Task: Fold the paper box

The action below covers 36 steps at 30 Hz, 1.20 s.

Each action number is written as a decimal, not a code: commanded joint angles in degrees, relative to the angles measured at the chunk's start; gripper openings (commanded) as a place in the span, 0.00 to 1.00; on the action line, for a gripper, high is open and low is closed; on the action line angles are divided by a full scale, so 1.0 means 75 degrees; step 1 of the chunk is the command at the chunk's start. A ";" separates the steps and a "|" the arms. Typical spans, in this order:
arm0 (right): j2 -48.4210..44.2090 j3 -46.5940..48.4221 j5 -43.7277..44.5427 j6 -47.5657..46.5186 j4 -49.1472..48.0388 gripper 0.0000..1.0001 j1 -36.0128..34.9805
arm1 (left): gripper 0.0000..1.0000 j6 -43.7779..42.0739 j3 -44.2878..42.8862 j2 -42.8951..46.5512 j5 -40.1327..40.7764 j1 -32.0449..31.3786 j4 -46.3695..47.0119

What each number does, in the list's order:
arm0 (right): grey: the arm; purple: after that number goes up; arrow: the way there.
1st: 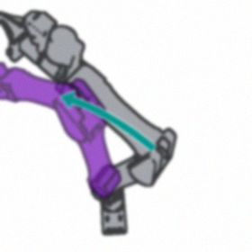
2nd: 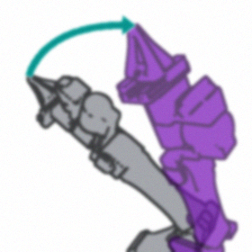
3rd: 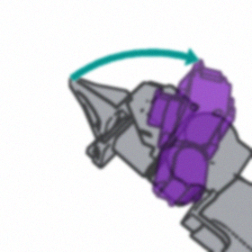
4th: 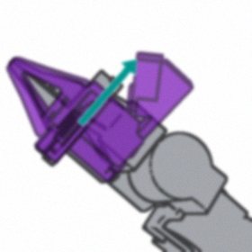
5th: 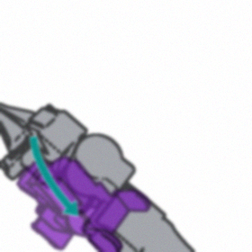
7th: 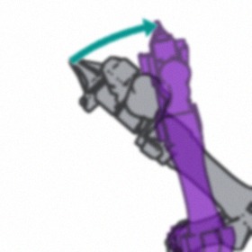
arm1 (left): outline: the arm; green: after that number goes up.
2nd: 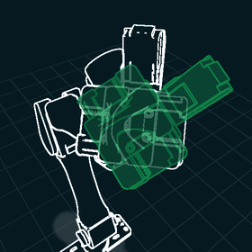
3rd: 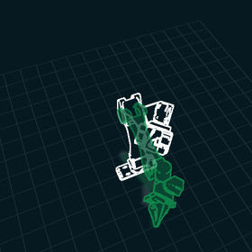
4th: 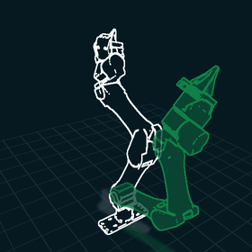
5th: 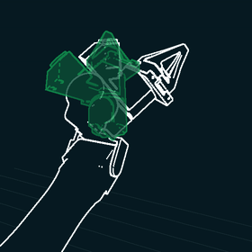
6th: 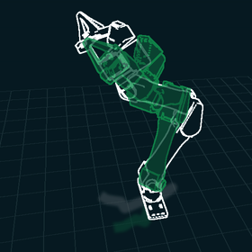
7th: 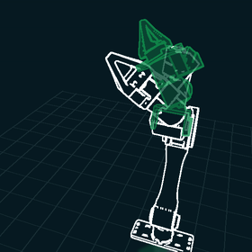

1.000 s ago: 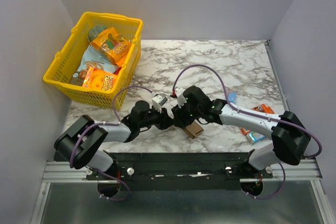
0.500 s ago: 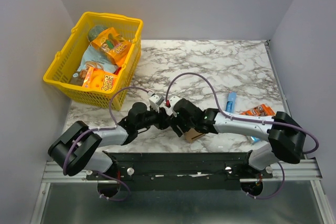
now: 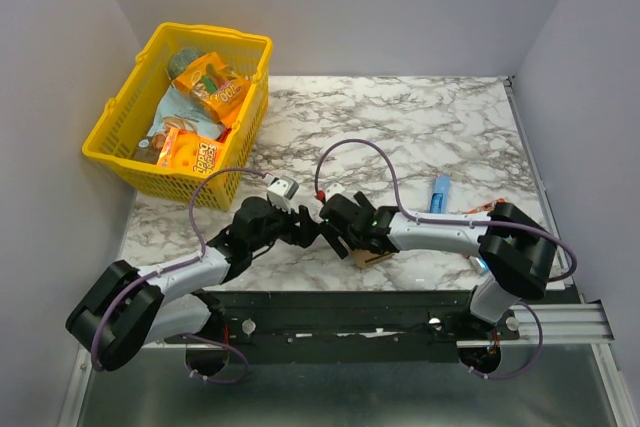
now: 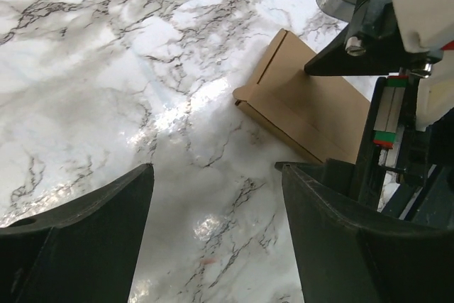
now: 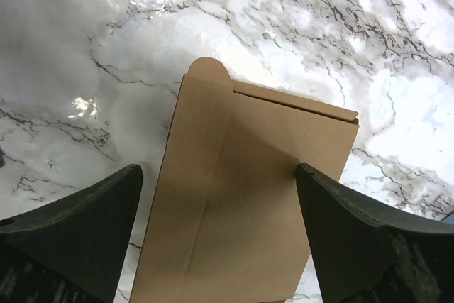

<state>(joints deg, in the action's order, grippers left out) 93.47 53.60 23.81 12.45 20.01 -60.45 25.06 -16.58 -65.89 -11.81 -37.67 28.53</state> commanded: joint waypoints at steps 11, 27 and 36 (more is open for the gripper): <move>0.1166 0.0927 0.1394 0.2404 0.2837 0.93 -0.0073 | 0.83 -0.0130 -0.0250 0.0816 -0.0007 0.0183 -0.0594; 0.0592 0.1338 0.0940 0.2640 0.3320 1.00 0.0242 | 0.84 -0.0153 -0.0309 0.0875 -0.0206 0.0253 -0.0629; 0.0486 0.0822 0.0236 0.2792 0.3098 1.00 0.0582 | 0.84 -0.0154 -0.0333 0.0968 -0.0277 0.0265 -0.0687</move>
<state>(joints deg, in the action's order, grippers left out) 98.10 61.93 28.80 30.68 42.68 -56.66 24.62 -17.45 -60.07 -12.60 -36.05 23.83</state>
